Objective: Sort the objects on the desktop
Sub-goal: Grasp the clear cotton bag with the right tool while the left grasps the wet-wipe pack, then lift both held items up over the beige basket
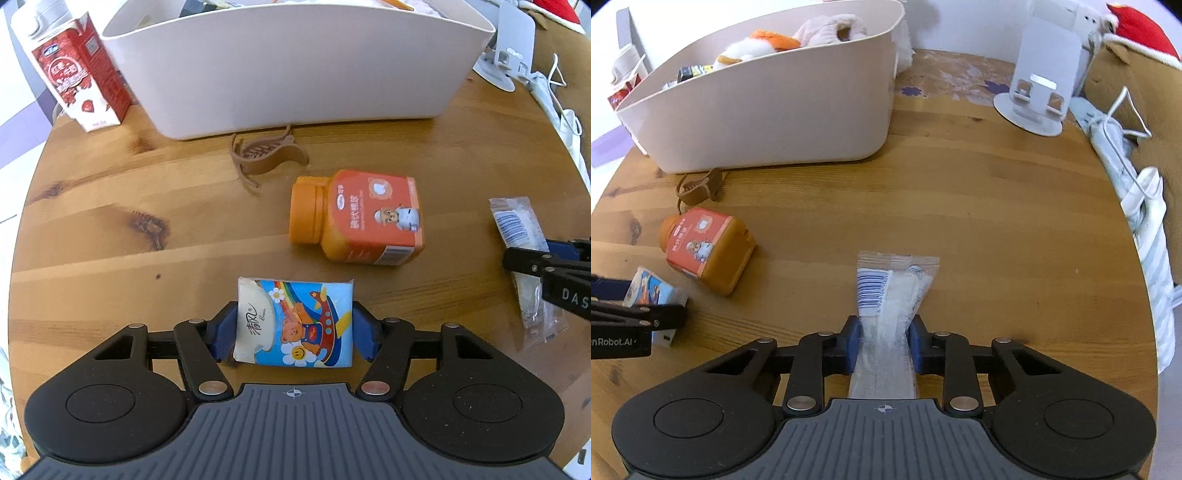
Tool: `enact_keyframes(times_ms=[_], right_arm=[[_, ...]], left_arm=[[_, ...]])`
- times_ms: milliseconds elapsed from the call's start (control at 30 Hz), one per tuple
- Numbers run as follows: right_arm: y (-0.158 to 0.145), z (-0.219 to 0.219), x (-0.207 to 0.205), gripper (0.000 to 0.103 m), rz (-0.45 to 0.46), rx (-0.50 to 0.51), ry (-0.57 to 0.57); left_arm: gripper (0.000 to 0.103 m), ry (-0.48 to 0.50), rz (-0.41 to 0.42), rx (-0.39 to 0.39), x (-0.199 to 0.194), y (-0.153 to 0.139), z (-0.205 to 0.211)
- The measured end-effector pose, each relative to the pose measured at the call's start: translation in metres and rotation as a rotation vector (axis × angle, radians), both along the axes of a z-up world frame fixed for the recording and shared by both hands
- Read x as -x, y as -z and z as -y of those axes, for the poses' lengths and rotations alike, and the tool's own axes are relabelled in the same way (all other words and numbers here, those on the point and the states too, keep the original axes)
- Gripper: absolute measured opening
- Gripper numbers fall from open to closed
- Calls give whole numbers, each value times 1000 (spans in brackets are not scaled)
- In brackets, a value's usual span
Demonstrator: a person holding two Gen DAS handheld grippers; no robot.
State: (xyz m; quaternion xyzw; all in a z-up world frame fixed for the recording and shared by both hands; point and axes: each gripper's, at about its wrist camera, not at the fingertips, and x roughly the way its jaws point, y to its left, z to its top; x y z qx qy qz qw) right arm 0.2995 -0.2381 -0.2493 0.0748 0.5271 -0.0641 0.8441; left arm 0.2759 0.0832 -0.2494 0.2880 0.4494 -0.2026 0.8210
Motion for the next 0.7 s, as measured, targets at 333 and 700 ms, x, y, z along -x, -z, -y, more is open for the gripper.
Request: enact_keyframes(times_ms=[333,700], right_arm=[[-22,3,19,24,47,-72,26],[-76,-4,37,24,167,-29,-45]], left_arm=[[64,79,40,31,7,-20,-17],[64,195,128,98,21,-60,-20]])
